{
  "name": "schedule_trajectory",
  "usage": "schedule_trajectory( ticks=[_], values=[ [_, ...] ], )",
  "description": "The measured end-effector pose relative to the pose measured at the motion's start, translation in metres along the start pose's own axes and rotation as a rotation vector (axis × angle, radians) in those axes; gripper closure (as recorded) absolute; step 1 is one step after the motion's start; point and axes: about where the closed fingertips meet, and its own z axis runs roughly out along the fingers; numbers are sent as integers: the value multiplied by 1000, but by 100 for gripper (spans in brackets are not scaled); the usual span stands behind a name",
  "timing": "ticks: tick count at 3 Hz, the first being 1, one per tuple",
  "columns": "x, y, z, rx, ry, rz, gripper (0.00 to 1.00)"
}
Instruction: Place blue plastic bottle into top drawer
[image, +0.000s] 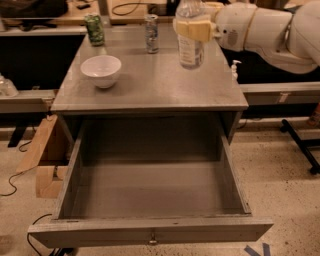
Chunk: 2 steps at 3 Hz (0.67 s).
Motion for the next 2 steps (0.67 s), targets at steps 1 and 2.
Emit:
schedule_trajectory(
  ticks=[1, 2],
  values=[
    [11, 71, -19, -60, 9, -7, 100],
    [22, 111, -37, -107, -3, -40, 100]
  ],
)
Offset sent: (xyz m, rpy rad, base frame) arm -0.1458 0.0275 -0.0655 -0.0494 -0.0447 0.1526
